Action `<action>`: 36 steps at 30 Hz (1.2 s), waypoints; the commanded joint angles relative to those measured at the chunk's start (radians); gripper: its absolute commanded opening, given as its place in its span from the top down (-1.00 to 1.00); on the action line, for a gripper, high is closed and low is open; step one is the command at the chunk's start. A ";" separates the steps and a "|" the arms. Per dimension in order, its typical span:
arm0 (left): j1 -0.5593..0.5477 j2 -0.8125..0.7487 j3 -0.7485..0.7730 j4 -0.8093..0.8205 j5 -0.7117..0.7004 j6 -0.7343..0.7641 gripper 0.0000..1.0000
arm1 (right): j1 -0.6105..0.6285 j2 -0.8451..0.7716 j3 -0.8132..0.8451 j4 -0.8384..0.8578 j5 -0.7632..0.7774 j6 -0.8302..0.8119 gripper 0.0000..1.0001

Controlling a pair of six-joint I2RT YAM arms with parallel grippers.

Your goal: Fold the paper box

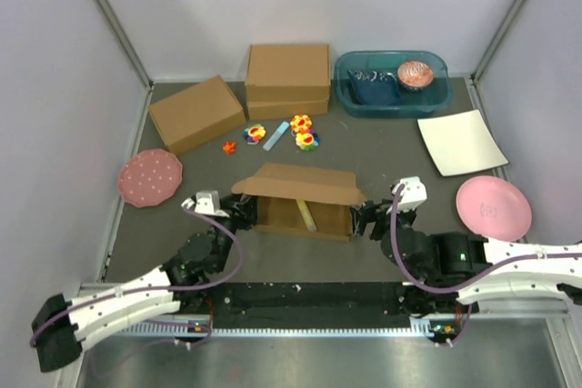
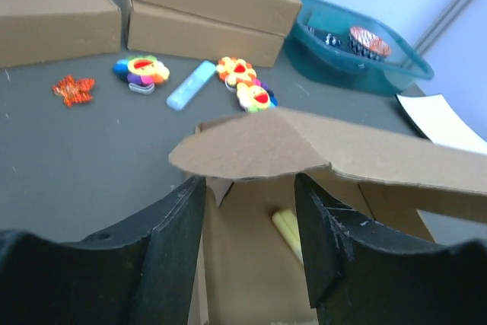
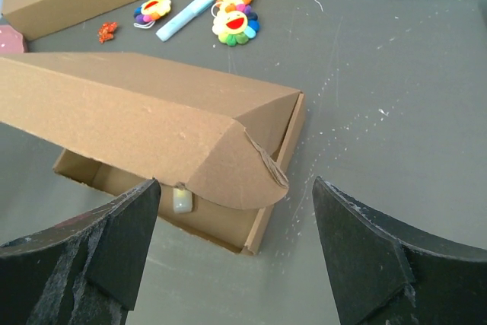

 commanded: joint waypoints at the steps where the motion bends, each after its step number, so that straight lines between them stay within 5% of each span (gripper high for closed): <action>1: -0.008 -0.206 0.041 -0.518 0.076 -0.134 -0.11 | -0.021 -0.005 0.044 0.086 -0.009 -0.044 -0.64; 7: -0.011 -0.323 0.173 -0.848 0.183 -0.193 -0.05 | -0.024 -0.014 0.037 0.098 -0.016 -0.058 -0.64; 15: -0.010 -0.369 0.303 -0.953 0.349 -0.261 0.01 | -0.024 -0.049 0.032 0.100 -0.018 -0.072 -0.64; 23: -0.011 -0.407 0.532 -1.185 0.235 -0.324 0.02 | -0.027 -0.056 0.018 0.100 -0.015 -0.074 -0.64; 26: -0.010 -0.404 0.577 -1.154 0.144 -0.332 -0.04 | -0.068 -0.027 0.024 0.106 -0.044 -0.077 -0.64; 31: -0.008 -0.176 0.519 -0.842 0.117 -0.244 -0.31 | -0.280 0.059 0.038 0.202 -0.331 -0.132 -0.51; 36: 0.016 0.215 0.618 -0.877 0.160 -0.304 -0.37 | -0.380 0.127 0.043 0.209 -0.449 -0.147 -0.42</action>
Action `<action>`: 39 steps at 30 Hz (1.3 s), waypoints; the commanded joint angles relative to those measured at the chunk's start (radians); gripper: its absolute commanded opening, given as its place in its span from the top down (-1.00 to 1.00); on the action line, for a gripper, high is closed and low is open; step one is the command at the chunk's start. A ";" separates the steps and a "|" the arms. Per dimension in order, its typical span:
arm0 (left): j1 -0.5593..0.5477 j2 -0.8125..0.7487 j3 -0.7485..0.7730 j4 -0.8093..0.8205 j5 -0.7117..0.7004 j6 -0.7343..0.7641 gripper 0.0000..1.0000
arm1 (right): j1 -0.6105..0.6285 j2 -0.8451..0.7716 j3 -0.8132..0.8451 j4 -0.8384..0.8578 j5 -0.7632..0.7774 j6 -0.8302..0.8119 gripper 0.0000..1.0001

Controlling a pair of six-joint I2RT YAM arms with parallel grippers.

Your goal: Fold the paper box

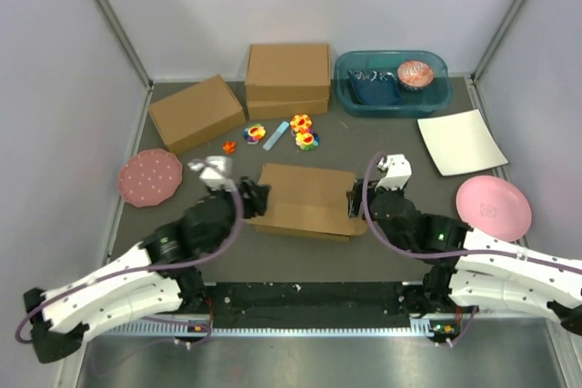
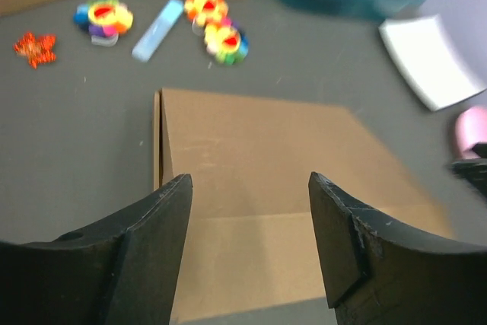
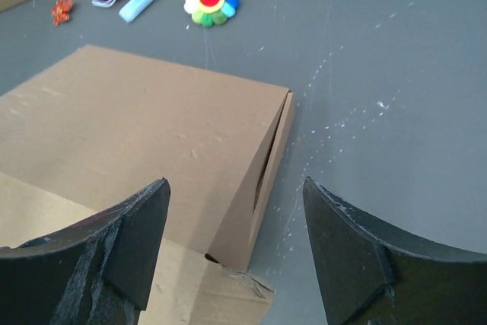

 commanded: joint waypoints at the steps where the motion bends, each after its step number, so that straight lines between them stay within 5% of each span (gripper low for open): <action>1: 0.056 0.261 0.048 0.052 0.064 -0.030 -0.38 | -0.052 0.018 0.030 0.047 -0.162 -0.006 -0.46; 10: 0.296 0.274 -0.084 0.118 0.417 -0.105 -0.52 | -0.227 -0.086 -0.121 0.037 -0.472 0.184 -0.70; 25: 0.326 0.287 -0.184 0.176 0.529 -0.127 -0.48 | -0.247 0.099 -0.207 0.295 -0.705 0.284 -0.58; 33: 0.325 0.292 -0.245 0.219 0.566 -0.150 -0.39 | -0.256 0.096 -0.279 0.318 -0.716 0.313 -0.46; 39: 0.326 0.223 -0.235 0.174 0.498 -0.127 -0.44 | -0.256 0.009 -0.230 0.199 -0.654 0.276 -0.63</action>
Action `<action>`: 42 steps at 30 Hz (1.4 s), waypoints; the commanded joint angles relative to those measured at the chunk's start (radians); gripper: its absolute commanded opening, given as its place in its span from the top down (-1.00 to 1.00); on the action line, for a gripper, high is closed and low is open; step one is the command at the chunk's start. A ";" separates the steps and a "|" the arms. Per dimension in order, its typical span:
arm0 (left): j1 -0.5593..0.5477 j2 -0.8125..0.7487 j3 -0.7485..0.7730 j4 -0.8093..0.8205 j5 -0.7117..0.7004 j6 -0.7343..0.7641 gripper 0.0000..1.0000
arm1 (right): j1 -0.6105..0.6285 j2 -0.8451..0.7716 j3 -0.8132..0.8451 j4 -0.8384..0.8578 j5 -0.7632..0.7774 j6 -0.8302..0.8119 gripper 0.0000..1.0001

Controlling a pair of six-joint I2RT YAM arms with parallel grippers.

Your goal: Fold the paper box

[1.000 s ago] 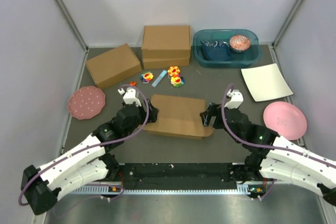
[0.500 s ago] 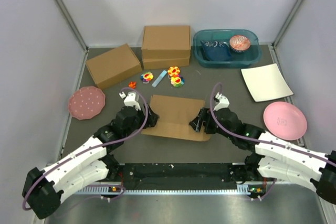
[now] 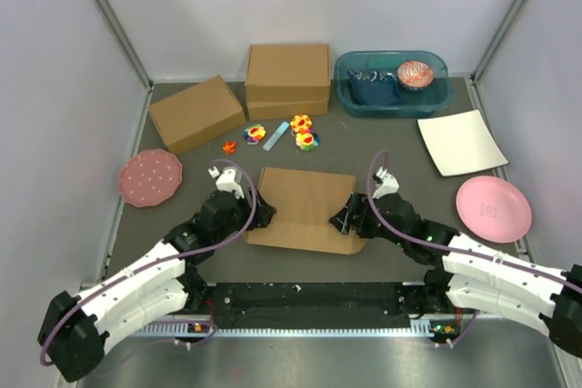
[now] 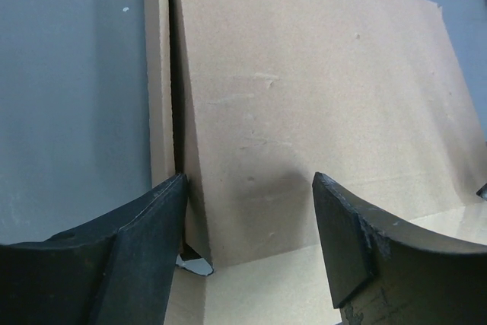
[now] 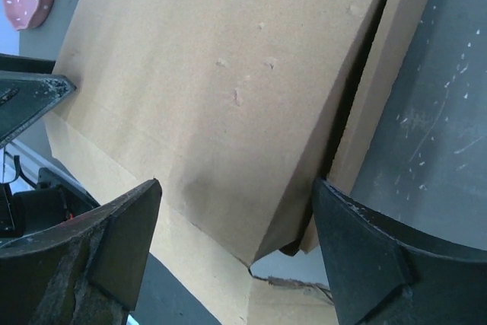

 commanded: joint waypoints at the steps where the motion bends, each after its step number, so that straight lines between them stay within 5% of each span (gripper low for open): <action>1: 0.000 -0.065 0.022 0.000 -0.031 0.011 -0.47 | -0.007 -0.054 0.058 -0.093 0.036 -0.040 -0.64; 12: 0.002 -0.027 0.023 -0.026 -0.091 0.068 -0.53 | -0.007 0.007 0.073 -0.176 0.082 -0.090 -0.65; 19: 0.003 0.092 -0.039 0.047 -0.016 0.045 -0.46 | -0.007 0.024 -0.029 -0.076 0.048 -0.067 -0.45; 29: 0.003 0.233 -0.098 0.204 0.090 0.003 -0.18 | -0.005 0.036 -0.148 0.041 0.027 -0.047 0.28; 31: 0.002 0.267 -0.112 0.253 0.106 -0.009 -0.12 | -0.007 0.035 -0.148 0.044 0.036 -0.053 0.25; 34: 0.003 0.271 -0.118 0.293 0.094 -0.029 -0.10 | -0.007 0.006 -0.125 0.013 0.069 -0.068 -0.27; 37: 0.003 0.267 -0.103 0.336 0.057 -0.030 -0.11 | -0.021 -0.018 -0.076 -0.033 0.115 -0.105 -0.48; 42: 0.003 0.367 -0.040 0.351 0.043 -0.027 -0.07 | -0.215 0.065 -0.022 -0.016 0.047 -0.200 -0.49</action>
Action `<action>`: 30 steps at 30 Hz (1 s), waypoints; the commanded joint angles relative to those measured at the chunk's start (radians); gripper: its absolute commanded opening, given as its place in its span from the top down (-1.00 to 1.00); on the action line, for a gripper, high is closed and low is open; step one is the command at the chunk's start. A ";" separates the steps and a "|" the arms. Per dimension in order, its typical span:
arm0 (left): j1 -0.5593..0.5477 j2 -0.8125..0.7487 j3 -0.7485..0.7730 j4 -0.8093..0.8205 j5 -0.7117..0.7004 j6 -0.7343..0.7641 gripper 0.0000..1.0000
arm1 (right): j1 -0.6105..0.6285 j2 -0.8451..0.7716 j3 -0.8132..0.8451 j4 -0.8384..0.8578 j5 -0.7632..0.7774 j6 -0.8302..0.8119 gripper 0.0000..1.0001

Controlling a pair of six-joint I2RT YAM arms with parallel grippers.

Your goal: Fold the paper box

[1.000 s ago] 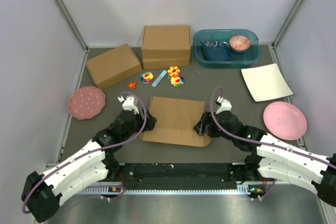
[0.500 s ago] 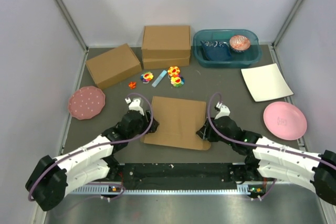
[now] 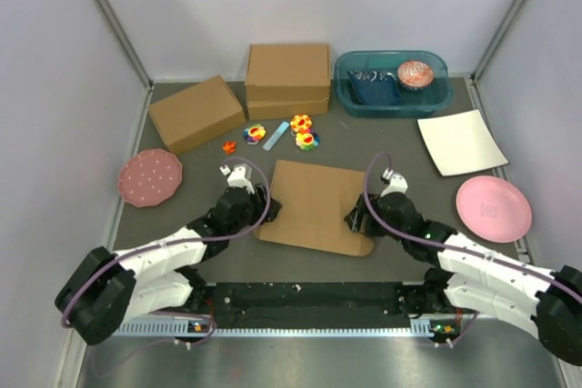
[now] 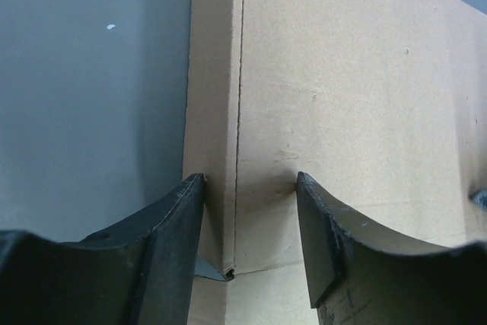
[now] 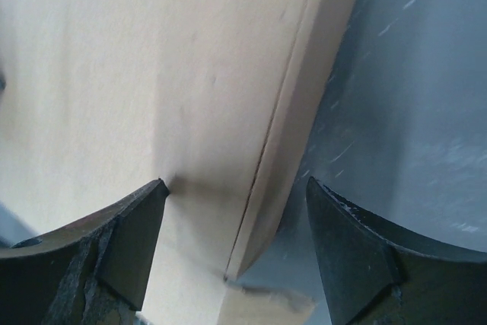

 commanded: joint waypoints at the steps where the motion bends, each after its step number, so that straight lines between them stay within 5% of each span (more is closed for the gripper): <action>1: -0.013 0.105 0.032 0.002 0.042 -0.017 -0.06 | -0.164 0.081 0.065 0.017 -0.054 -0.116 -0.45; 11: -0.013 0.061 -0.055 0.033 -0.025 -0.134 -0.03 | -0.242 0.294 0.141 0.187 -0.212 -0.224 -0.30; 16: 0.007 -0.038 0.018 -0.146 -0.149 -0.068 -0.43 | -0.250 0.216 0.164 0.122 -0.122 -0.205 -0.61; 19: 0.054 -0.088 0.099 -0.200 -0.155 -0.004 -0.50 | -0.277 0.158 0.218 0.034 -0.112 -0.216 -0.72; 25: 0.228 -0.027 0.204 -0.150 -0.024 0.043 -0.72 | -0.411 0.219 0.301 0.078 -0.270 -0.228 -0.75; 30: 0.303 0.129 0.184 0.091 0.220 -0.026 -0.73 | -0.504 0.329 0.266 0.345 -0.449 -0.145 -0.67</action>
